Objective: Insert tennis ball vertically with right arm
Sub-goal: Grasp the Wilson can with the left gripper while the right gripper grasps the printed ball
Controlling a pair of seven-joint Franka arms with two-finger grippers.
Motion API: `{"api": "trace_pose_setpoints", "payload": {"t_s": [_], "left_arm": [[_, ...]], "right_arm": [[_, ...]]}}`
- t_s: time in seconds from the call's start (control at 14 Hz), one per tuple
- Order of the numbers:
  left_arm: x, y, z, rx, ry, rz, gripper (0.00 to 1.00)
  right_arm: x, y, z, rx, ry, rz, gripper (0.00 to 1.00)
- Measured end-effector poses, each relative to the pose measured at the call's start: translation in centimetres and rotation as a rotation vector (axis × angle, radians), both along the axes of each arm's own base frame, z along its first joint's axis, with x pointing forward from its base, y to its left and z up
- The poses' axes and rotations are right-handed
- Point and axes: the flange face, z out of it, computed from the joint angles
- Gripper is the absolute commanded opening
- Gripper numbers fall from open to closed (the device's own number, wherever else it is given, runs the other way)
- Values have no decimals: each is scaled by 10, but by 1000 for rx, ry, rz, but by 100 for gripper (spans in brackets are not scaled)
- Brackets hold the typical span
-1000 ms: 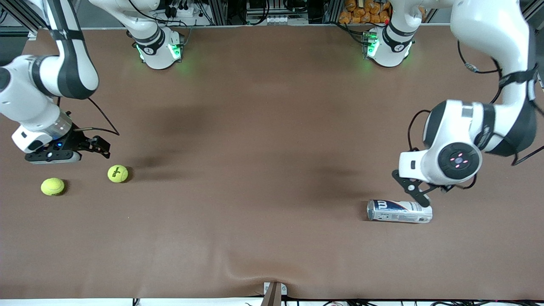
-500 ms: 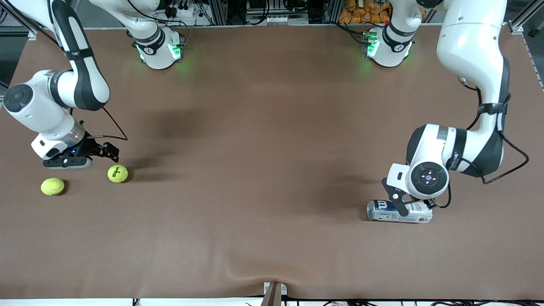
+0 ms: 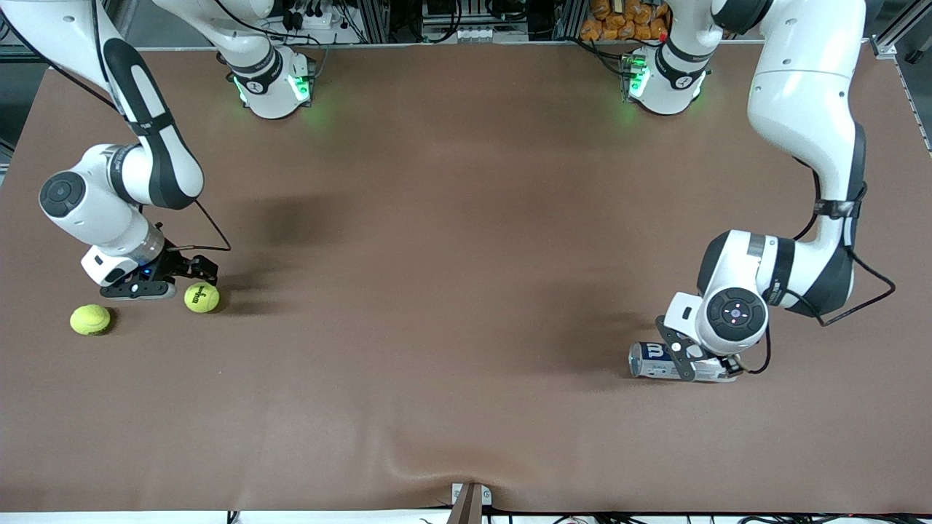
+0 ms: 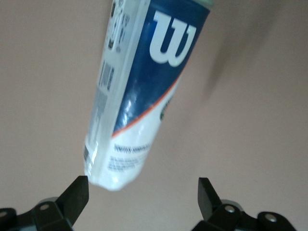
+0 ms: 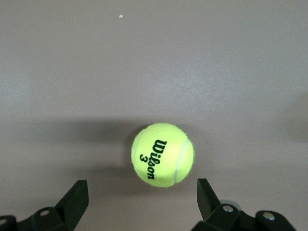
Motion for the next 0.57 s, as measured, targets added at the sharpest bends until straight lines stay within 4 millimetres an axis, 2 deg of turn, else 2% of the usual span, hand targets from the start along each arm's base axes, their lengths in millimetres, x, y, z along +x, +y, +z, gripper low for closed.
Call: {"api": "trace_pose_setpoints", "payload": {"t_s": [0.29,0.57], "left_arm": [[5,3,-36,-22,4,-91,100],[7,4,-51,-33,-3,-109,100]], "right_arm": [[-4,-14,-28,4,20,-28,100],[-5,-14,-45,8,30,-32,100]]}}
